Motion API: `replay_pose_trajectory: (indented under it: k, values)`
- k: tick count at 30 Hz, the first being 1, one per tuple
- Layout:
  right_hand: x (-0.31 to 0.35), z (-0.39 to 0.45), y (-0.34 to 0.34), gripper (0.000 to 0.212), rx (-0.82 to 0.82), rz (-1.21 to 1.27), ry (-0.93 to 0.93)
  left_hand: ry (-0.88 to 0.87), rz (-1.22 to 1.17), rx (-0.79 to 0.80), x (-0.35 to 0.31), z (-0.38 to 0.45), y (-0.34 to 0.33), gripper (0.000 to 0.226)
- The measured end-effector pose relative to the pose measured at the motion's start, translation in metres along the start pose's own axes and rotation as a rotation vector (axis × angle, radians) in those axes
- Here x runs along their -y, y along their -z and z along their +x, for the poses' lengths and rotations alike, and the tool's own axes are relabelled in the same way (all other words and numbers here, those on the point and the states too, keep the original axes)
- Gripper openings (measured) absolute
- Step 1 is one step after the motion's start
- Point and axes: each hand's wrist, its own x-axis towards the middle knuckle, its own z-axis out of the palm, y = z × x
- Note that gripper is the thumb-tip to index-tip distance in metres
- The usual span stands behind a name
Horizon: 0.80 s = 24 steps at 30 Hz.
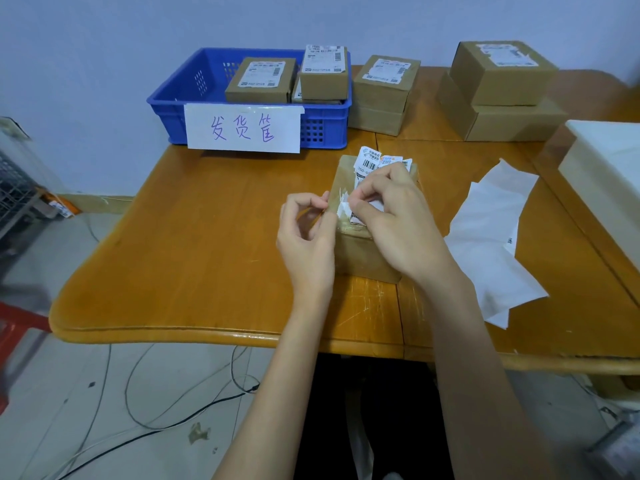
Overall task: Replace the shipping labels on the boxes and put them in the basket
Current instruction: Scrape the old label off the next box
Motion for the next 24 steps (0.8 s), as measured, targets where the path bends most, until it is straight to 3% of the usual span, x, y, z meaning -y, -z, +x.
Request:
replay_pose_trajectory:
  k: [3, 9, 17, 24]
  values:
    - [0.002, -0.001, 0.000, 0.029, -0.054, 0.065, -0.035, 0.027, -0.011, -0.002, 0.003, 0.001, 0.002, 0.005]
    - [-0.001, -0.001, -0.010, 0.011, -0.083, -0.077, 0.021, 0.025, 0.020, 0.019, 0.003, 0.002, 0.003, 0.012]
    - [-0.002, 0.002, -0.009, 0.011, -0.191, -0.059, 0.002, -0.014, 0.071, -0.044, 0.001, 0.002, -0.003, 0.018]
    - [0.002, 0.000, -0.009, 0.012, -0.112, -0.034, -0.026, -0.015, 0.092, -0.032, 0.003, 0.002, -0.002, 0.018]
